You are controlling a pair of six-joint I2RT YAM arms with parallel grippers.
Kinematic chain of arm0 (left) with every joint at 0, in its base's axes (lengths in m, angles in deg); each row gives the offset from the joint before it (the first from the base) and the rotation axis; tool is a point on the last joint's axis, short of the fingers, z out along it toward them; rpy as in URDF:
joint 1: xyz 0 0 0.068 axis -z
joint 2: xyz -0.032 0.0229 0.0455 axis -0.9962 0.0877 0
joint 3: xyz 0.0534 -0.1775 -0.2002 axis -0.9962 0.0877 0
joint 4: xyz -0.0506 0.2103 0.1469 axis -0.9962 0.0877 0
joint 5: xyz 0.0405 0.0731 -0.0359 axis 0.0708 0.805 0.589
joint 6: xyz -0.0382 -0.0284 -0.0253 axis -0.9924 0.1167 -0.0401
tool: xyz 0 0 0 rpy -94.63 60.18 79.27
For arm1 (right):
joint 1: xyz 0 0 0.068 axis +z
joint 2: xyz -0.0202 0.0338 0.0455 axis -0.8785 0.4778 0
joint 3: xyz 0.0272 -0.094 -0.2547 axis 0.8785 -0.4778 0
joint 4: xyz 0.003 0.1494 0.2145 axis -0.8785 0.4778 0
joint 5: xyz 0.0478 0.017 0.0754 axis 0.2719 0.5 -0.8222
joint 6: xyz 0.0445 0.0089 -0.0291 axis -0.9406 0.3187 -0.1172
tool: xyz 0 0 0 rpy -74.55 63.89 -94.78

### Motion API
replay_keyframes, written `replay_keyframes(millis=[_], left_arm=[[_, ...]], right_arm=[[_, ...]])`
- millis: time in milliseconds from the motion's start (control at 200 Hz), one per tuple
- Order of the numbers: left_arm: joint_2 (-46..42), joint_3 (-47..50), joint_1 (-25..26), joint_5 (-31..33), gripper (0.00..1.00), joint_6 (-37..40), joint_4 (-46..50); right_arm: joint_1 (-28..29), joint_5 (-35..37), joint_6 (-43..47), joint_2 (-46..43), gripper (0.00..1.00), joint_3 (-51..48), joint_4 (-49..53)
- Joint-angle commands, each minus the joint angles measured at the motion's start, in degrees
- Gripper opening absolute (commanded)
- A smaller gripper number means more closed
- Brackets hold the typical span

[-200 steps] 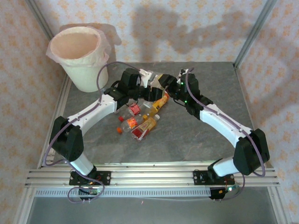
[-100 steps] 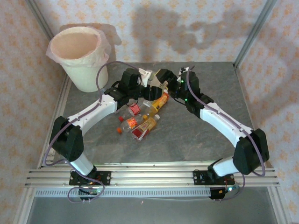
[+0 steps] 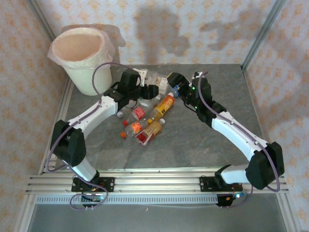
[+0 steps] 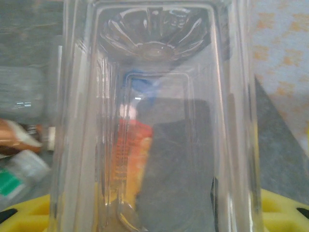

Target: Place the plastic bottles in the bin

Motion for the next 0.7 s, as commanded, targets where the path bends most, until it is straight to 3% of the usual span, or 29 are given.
replay_keyframes(millis=[0,380,696], left_arm=[[-1.0,-5.0,-3.0,8.4,0.48,0.8,4.5],[0.2,-24.3,-12.3,28.5,0.48,5.7,9.9],[8.0,-38.6,-18.4,34.0,0.48,8.1,7.9]], right_arm=[[-0.4,-0.4,3.0,-0.1,0.99,0.0,-0.8],[-0.4,-2.4,9.2,-1.3,0.99,0.8,-0.5],[-0.4,-0.8,9.7,-3.9,0.99,-0.8,0.8]])
